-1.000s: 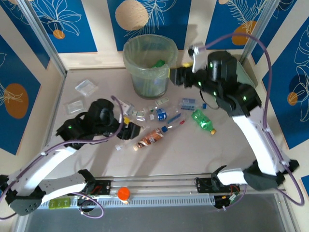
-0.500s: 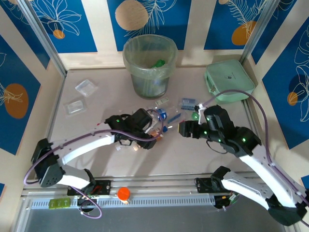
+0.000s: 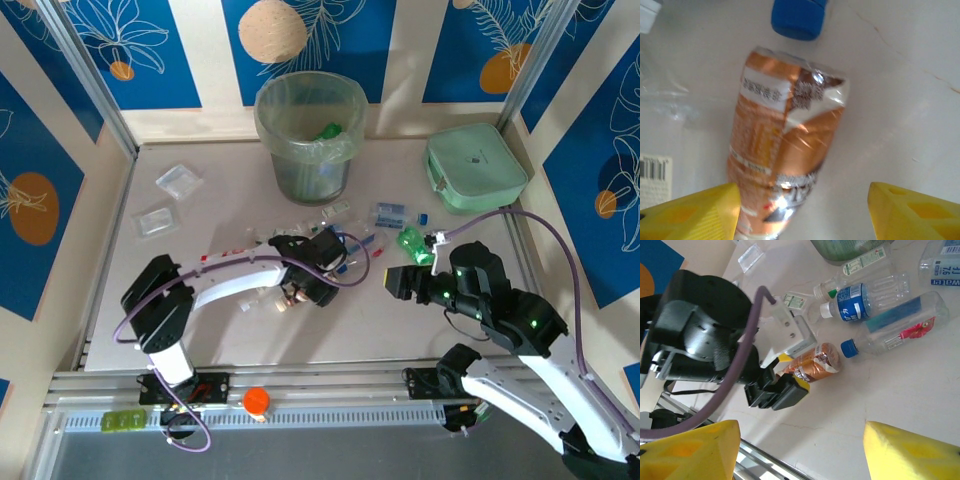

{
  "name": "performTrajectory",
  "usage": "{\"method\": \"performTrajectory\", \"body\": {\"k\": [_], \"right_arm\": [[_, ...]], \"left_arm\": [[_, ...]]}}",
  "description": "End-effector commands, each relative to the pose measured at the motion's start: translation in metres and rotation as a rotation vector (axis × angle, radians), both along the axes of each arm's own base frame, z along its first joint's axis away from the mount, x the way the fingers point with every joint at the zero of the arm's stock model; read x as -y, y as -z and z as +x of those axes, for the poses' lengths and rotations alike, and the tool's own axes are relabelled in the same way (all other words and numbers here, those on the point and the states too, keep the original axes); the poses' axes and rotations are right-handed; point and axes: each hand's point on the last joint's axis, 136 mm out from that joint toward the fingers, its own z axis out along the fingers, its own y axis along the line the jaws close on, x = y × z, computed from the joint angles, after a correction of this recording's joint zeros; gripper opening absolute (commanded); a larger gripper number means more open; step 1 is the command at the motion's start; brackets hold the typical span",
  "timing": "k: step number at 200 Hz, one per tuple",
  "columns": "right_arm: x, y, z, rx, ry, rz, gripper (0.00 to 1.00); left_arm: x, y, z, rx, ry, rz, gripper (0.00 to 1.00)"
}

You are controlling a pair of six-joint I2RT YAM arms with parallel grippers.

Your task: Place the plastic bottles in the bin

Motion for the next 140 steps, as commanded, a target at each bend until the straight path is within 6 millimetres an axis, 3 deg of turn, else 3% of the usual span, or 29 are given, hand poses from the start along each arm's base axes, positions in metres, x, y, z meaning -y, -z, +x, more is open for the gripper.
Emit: {"method": "performTrajectory", "body": {"k": [1,80,106,140], "right_arm": [[0.006,0.002,-0.002,0.012,0.018,0.01,0.67],[0.004,0.021,-0.005,-0.027,0.009,0.039,0.66],[0.003,0.024,-0.005,-0.035,0.012,0.055,0.66],[0.005,0.025,-0.005,-0.035,0.022,0.057,0.66]], "left_arm": [[-0.002,0.004,0.01,0.045,0.028,0.086,0.68],[-0.002,0.041,0.023,0.029,0.044,0.221,0.67],[0.0,0.047,0.023,0.017,0.043,0.223,0.58],[0.003,0.04,0.022,0.015,0.039,0.193,0.48]]}}
